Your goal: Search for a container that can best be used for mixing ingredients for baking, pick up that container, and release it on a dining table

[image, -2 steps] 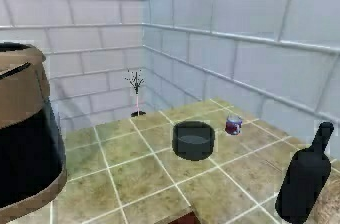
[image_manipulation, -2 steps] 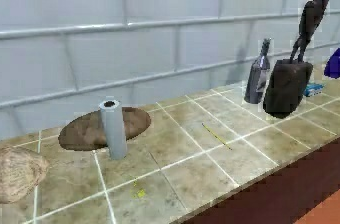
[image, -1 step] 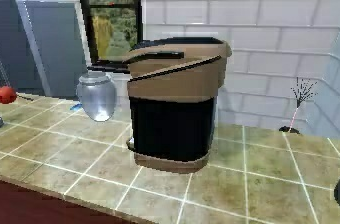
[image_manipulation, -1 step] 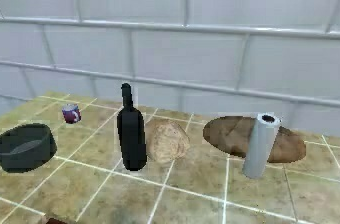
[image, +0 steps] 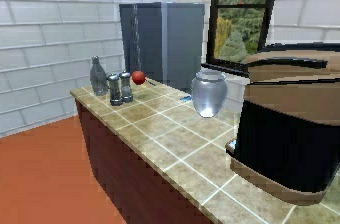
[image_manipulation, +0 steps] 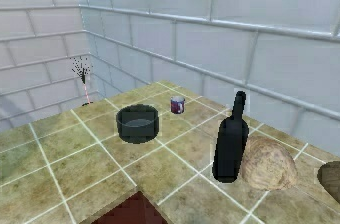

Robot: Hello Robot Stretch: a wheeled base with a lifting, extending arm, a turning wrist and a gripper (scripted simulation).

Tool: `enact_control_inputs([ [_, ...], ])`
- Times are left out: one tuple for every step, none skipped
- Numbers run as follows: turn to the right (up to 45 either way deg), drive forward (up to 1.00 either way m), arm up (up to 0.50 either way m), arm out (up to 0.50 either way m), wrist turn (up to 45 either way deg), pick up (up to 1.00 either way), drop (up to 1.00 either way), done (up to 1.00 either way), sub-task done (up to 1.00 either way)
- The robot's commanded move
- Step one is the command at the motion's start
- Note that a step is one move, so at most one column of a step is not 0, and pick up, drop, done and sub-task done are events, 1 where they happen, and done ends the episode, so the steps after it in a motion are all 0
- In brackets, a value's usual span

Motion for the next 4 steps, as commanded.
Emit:
enact_control_inputs([
  [0.0, 0.0, 0.5, 0.0, 0.0, 0.0, 0.0, 0.0, 0.0],
  [0.0, 0.0, 0.38, 0.0, 0.0, 0.0, 0.0, 0.0, 0.0],
  [0.0, 0.0, 0.0, 0.32, 0.0, 0.0, 0.0, 0.0, 0.0],
  [0.0, 0.0, 0.0, 0.0, 45.0, 0.0, 0.0, 0.0, 0.0],
])
